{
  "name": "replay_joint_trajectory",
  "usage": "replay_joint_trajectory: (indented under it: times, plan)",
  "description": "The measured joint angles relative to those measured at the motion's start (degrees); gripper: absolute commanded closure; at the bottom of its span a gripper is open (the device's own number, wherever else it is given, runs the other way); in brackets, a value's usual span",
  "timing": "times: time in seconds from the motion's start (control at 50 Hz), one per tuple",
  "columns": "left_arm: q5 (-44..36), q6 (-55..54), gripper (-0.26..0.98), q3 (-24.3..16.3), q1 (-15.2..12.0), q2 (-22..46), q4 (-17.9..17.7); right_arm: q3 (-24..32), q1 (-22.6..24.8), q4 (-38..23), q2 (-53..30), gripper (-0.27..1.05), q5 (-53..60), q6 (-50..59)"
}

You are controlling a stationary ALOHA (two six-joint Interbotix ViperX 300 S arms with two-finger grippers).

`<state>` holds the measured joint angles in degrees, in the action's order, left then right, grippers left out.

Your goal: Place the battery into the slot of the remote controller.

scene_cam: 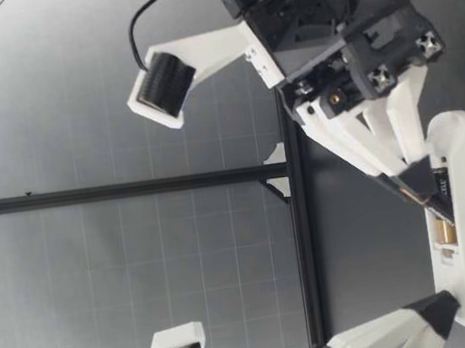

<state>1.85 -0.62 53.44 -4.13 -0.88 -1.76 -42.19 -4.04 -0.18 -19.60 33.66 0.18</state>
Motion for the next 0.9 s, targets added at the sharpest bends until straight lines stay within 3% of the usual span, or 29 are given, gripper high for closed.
replay_joint_trajectory:
  times: [0.3,0.68,0.9]
  plan:
    - [0.1,-0.1,0.88,0.0,0.0,-0.1,0.0,1.8,0.0,0.0,0.4,0.67,-8.3,-0.3]
    - [0.1,-0.1,0.88,-0.1,0.0,-0.1,0.0,4.2,0.1,-1.1,3.2,0.36,-18.7,-0.4]
    - [0.2,-0.2,0.88,0.0,0.0,-0.2,0.0,4.7,0.2,0.3,7.0,0.35,-19.4,2.2]
